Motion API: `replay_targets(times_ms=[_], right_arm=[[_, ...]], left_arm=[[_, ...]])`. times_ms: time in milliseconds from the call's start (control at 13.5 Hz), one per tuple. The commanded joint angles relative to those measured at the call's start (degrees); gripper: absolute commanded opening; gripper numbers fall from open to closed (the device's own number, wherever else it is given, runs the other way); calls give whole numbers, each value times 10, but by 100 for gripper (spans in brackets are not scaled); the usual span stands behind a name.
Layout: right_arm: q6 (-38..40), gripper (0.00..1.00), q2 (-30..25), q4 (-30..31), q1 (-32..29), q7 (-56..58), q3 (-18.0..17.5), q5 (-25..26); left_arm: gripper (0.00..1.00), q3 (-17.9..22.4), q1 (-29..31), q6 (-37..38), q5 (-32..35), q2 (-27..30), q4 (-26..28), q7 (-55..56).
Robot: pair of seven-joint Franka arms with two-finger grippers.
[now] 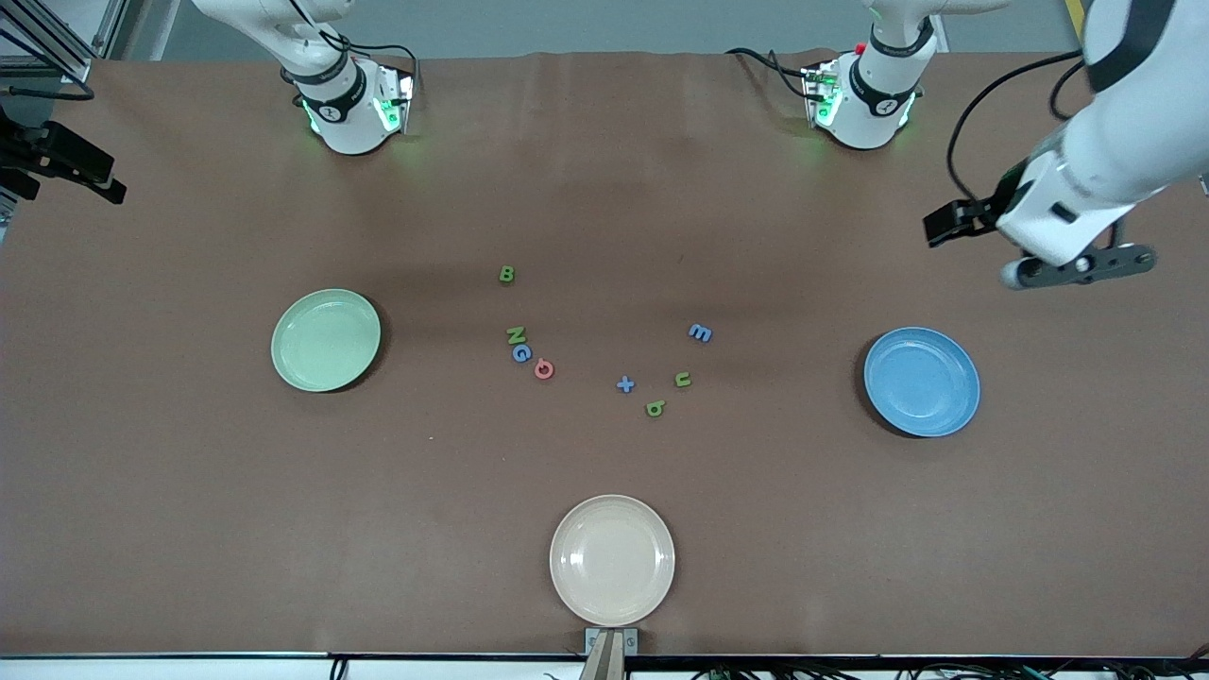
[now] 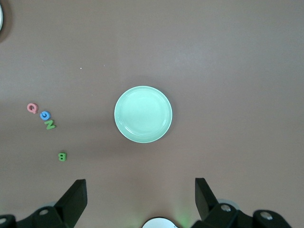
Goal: Sort upper and lower case letters into plates
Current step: 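Reach the left gripper down to the blue E letter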
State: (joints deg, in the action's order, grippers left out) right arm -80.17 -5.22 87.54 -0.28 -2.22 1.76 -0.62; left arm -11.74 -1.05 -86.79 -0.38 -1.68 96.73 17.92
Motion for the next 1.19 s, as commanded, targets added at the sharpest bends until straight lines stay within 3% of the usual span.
replay_targets(times_ms=[0,149,446,818,1115], right_arm=[[7,100,4,-9,-3,2,-4,1],[4,100,4,-9,-2,1,-4,0],[6,100,5,-10,-2,0,-4,0],[8,100,6,-11,2,-1,-4,-2],[4,100,12,-11,4,3,-4,-22]], left_arm=[[100,-25,3,-62,-9,10,61,19],[100,-44,-1,-124,-10,-1,103,48],[100,-105,-13,-218,1,-95,131,138],[98,-108,-65,-383,34,-140,201,233],[95,-106,-92,-484,37,-219,201,414]])
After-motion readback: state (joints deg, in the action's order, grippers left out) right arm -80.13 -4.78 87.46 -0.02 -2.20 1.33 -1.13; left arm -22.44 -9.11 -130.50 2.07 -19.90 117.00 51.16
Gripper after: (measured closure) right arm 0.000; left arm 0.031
